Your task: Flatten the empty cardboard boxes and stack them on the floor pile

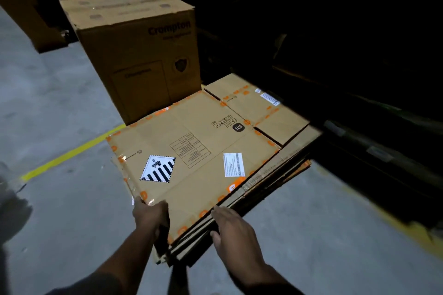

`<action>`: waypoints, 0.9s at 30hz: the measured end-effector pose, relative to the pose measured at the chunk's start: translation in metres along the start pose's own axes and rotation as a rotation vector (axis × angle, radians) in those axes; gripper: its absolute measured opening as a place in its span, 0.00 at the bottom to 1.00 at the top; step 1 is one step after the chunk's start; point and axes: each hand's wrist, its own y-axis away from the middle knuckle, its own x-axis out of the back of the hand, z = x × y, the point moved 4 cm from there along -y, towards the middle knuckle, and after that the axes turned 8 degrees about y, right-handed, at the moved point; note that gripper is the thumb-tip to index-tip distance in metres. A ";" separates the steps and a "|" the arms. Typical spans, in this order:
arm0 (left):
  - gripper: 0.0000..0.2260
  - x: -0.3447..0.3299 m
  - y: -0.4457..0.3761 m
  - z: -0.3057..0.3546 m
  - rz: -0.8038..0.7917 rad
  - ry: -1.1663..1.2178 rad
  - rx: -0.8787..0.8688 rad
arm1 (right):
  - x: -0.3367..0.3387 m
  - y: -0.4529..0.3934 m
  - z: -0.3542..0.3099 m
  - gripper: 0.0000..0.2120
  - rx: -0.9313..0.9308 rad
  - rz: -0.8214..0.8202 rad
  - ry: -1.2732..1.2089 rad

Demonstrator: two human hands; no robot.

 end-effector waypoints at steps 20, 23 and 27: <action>0.35 0.015 -0.012 -0.031 -0.303 -0.036 -0.128 | 0.016 -0.042 0.017 0.23 -0.018 0.033 0.002; 0.32 0.017 -0.022 -0.034 -0.306 -0.071 -0.113 | 0.017 -0.050 0.020 0.23 -0.024 0.016 0.000; 0.33 0.016 -0.019 -0.040 -0.183 -0.132 -0.138 | 0.022 -0.044 0.028 0.22 -0.077 0.012 0.003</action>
